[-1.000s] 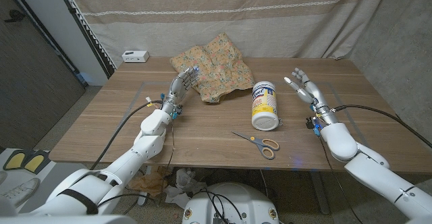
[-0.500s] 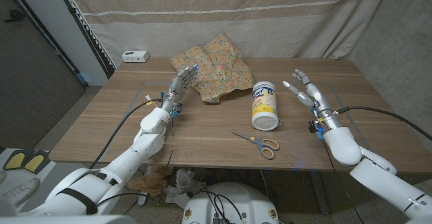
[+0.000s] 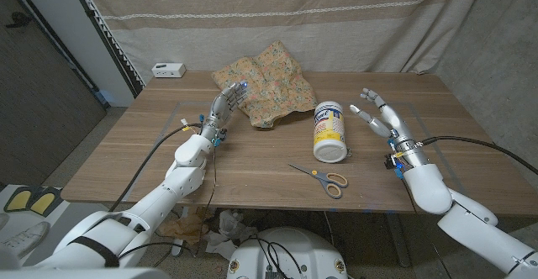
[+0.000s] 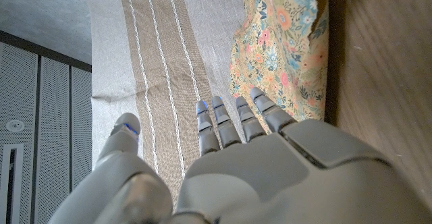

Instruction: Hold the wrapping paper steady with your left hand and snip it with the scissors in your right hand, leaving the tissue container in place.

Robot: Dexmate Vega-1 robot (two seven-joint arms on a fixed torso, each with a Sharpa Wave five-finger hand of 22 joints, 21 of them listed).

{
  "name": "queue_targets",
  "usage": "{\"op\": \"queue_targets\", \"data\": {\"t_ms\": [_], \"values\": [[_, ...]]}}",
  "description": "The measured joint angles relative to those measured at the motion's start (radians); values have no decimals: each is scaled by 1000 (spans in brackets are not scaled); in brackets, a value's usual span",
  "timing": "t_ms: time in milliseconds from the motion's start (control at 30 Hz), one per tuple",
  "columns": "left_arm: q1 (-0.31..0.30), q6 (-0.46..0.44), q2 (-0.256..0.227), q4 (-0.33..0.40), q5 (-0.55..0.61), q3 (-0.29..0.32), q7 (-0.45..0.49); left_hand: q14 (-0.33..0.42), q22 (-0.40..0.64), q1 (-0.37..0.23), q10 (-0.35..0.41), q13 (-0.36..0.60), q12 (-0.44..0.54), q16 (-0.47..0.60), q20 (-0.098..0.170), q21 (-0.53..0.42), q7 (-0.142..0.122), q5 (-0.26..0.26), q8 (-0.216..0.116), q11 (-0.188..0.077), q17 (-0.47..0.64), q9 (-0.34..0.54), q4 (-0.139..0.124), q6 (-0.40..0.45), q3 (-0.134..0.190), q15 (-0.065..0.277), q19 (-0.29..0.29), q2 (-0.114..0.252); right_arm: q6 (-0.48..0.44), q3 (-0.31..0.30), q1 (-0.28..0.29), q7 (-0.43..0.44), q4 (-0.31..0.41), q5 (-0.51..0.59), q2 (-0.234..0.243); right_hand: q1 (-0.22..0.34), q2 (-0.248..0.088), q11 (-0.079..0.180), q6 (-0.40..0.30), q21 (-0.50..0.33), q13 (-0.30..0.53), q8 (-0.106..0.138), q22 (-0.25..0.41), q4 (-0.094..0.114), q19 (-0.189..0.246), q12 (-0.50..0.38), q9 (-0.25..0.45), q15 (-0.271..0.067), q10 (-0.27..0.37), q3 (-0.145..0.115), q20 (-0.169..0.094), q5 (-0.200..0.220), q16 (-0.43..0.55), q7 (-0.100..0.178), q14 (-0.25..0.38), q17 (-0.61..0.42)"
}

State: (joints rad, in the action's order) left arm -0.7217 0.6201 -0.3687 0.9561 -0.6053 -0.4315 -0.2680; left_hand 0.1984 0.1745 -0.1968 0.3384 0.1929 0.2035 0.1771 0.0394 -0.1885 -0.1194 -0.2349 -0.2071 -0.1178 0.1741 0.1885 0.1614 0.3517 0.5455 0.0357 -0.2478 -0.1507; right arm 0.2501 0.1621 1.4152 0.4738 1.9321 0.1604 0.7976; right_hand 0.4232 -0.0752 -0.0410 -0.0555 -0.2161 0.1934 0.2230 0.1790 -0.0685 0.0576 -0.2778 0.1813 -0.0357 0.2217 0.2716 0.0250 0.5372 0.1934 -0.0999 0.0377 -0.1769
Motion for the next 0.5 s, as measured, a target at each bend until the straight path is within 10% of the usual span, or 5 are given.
{"op": "queue_targets", "data": {"t_ms": [500], "values": [[-25, -43, -24, 71, 11, -3, 39, -11, 0, -4, -4, 0, 0, 0, 2, 0, 4, 0, 4, 4, 0, 0, 0, -4, 0, 0, 9, 4, -10, -21, 41, -65, 52, 9, 13, 25, -15, -9, 4, 0, 0, -13, 0, -9, 14, 4, 2, 27, -9, -9, 43, 0, 0, 4, 9, -3]]}}
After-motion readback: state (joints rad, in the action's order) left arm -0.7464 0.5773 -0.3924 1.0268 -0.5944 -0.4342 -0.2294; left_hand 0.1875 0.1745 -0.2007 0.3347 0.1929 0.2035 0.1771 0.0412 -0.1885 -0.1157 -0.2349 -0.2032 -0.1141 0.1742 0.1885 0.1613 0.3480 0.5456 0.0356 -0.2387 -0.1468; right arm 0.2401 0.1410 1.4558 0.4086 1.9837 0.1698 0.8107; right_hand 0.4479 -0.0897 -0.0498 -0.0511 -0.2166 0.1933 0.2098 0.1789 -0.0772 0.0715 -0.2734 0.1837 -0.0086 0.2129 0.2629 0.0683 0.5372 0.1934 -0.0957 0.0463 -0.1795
